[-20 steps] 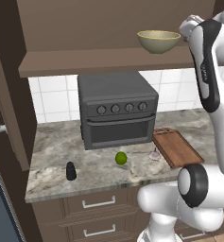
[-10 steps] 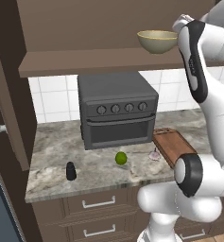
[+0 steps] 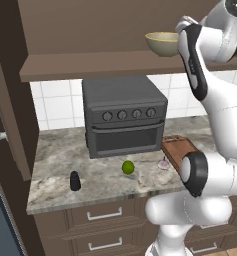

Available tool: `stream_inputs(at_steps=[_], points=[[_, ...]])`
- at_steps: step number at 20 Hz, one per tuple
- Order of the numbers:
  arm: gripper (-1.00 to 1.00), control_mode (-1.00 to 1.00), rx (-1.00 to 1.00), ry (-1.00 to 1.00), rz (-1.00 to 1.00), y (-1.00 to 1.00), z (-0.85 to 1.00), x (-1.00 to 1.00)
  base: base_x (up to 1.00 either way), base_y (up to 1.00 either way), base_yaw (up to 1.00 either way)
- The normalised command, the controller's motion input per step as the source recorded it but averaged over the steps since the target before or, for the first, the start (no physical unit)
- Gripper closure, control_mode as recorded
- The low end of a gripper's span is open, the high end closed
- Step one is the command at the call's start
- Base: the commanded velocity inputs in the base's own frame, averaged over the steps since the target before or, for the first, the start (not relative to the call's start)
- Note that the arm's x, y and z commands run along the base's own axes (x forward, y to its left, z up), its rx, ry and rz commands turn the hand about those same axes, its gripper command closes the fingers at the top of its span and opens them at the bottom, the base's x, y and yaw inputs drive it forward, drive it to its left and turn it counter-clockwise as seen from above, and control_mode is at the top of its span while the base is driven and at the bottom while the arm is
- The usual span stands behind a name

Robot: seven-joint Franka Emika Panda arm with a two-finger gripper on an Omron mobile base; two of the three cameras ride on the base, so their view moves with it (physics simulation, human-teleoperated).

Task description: Open the cabinet. Place the bowl and condiment on the counter. Then place the lime and garlic on the cutting board.

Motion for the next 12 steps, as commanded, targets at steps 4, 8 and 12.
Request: stream_inputs(at_steps=[4,8,12], points=[[-1.0,-1.0,0.0,0.0,-0.05,-0.02,-0.02,0.45,0.0,0.0,0.0],[-1.0,-1.0,0.0,0.0,-0.04,-0.04,-0.04,0.47,0.0,0.0,0.0],[-1.0,-1.0,0.0,0.0,-0.04,-0.06,-0.03,0.48,0.0,0.0,0.0]])
